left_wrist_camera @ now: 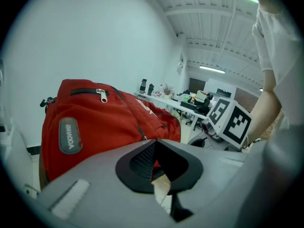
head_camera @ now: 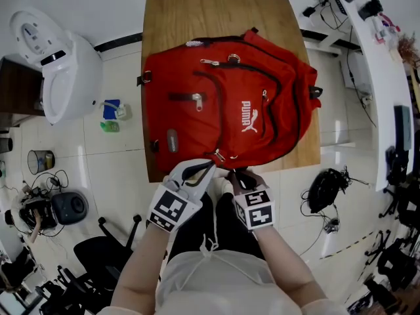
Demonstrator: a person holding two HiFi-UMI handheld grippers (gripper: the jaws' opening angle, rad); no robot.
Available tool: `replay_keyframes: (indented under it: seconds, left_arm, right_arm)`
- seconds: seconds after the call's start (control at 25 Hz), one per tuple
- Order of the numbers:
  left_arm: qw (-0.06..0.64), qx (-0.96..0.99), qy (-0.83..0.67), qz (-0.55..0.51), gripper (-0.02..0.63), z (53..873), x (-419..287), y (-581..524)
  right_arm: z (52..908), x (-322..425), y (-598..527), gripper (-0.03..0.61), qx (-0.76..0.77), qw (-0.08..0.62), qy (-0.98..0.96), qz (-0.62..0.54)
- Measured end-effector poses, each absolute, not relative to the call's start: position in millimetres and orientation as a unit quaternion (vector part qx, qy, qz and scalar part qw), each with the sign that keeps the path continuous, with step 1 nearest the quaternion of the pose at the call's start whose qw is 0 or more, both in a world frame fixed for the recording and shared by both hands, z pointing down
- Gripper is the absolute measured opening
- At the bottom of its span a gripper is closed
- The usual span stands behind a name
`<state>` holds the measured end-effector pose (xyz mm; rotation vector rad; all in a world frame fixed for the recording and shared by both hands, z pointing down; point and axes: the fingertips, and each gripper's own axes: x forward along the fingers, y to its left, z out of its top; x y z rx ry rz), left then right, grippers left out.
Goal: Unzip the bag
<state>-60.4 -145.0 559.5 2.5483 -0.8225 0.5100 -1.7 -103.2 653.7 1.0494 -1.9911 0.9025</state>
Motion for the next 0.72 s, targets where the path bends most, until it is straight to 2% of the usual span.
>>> replay_keyframes:
  seconds: [0.24, 0.44, 0.72]
  left_arm:
    - [0.231, 0.913, -0.277, 0.189, 0.006, 570.6, -44.2, -145.8]
    - [0.224, 0.911, -0.254, 0.236, 0.006, 590.6, -41.6, -131.2]
    - [0.258, 0.9, -0.263, 0.234, 0.006, 595.5, -43.2, -135.2]
  right_arm:
    - [646.0, 13.5, -101.2, 0.011, 0.38, 0.393, -0.779, 0.306]
    - [640.7, 47.4, -102.4, 0.011, 0.401, 0.41, -0.766, 0.29]
    - [638.0, 86.2, -107.8, 0.011, 0.43, 0.429, -0.746, 0.274]
